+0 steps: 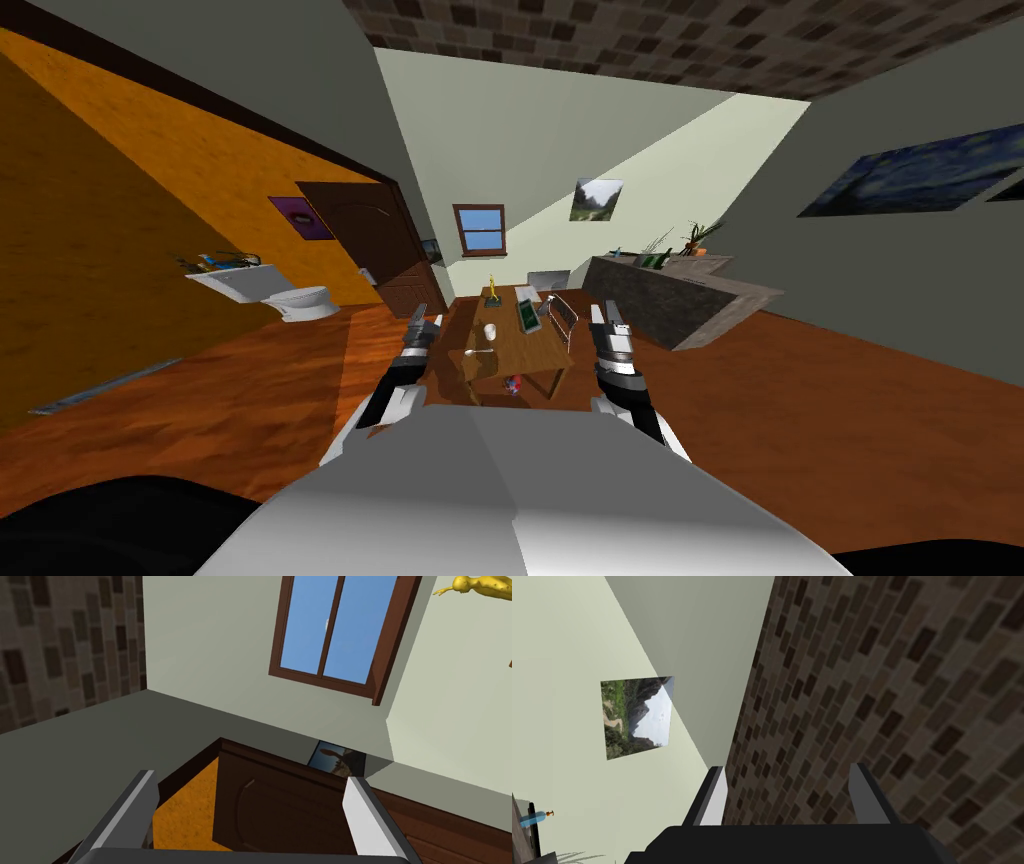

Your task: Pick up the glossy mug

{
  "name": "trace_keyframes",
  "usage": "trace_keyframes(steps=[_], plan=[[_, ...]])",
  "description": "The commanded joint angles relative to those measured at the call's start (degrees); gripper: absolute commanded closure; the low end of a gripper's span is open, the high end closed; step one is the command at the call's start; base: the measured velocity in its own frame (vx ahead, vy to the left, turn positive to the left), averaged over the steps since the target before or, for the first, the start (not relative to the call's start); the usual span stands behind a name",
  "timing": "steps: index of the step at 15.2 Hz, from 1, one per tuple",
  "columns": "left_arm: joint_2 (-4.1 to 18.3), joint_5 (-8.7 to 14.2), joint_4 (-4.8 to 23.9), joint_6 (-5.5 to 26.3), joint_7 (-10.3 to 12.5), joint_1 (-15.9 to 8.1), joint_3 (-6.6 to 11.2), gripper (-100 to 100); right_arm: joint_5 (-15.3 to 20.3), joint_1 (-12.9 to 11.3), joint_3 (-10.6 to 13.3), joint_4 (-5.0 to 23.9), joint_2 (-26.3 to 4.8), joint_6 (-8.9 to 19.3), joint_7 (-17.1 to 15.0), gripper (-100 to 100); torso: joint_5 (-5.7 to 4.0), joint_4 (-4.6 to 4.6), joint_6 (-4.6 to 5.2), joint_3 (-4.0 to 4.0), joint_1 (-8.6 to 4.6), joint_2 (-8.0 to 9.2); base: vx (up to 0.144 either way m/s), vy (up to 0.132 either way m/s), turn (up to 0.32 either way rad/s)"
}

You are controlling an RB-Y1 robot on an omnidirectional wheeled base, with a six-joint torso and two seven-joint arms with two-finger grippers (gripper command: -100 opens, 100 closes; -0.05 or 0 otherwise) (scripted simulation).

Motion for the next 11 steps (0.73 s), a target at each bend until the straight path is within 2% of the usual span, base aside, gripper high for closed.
trace_keyframes(steps=[1, 2, 3, 5, 6, 8, 9, 11], plan=[[2.5, 1.3, 2.9, 2.9, 1.0, -1.2, 2.0, -100, 0.0, 0.0, 0.0, 0.0, 0.0, 0.0, 0.0, 0, 0.0, 0.0, 0.0, 0.0, 0.0, 0.0, -0.03, -0.005, -0.354], [2.5, 1.3, 3.1, 3.5, 1.0, -1.2, 2.0, -100, 0.0, 0.0, 0.0, 0.0, 0.0, 0.0, 0.0, 0, 0.0, 0.0, 0.04, -0.01, 0.0, -0.01, -0.029, 0.0, -0.289], [4.1, 2.3, 4.9, 5.0, 1.6, -1.9, 3.44, -100, 0.0, 0.0, 0.0, 0.0, 0.0, 0.0, 0.0, 0, 0.0, 0.0, 0.0, -0.01, 0.01, -0.02, -0.026, -0.007, -0.377], [4.1, 2.3, 4.9, 6.2, 1.6, -1.9, 3.44, -100, 0.0, 0.0, 0.0, 0.0, 0.0, 0.0, 0.0, 0, 0.01, -0.01, 0.0, -0.02, 0.03, -0.04, -0.018, 0.001, -0.176], [5.7, 3.3, 6.9, 8.0, 2.3, -2.5, 4.93, -100, 0.0, 0.0, 0.0, 0.0, 0.0, 0.0, 0.0, 0, 0.01, -0.01, -0.04, -0.03, 0.03, -0.05, -0.014, -0.006, -0.277], [5.7, 3.3, 6.9, 9.1, 2.3, -2.5, 4.93, -100, 0.0, 0.0, 0.0, 0.0, 0.0, 0.0, 0.0, 0, 0.0, -0.02, 0.01, -0.04, 0.01, -0.07, -0.014, 0.001, -0.231], [7.3, 4.3, 8.9, 11.0, 2.9, -3.2, 6.46, -100, 0.0, 0.0, 0.0, 0.0, 0.0, 0.0, 0.0, 0, 0.01, -0.01, -0.04, -0.04, 0.03, -0.08, -0.014, -0.002, -0.294], [7.3, 4.3, 8.9, 12.1, 2.9, -3.2, 6.46, -100, 0.0, 0.0, 0.0, 0.0, 0.0, 0.0, 0.0, 0, 0.01, -0.02, 0.01, -0.05, 0.04, -0.08, -0.015, 0.004, -0.193]])
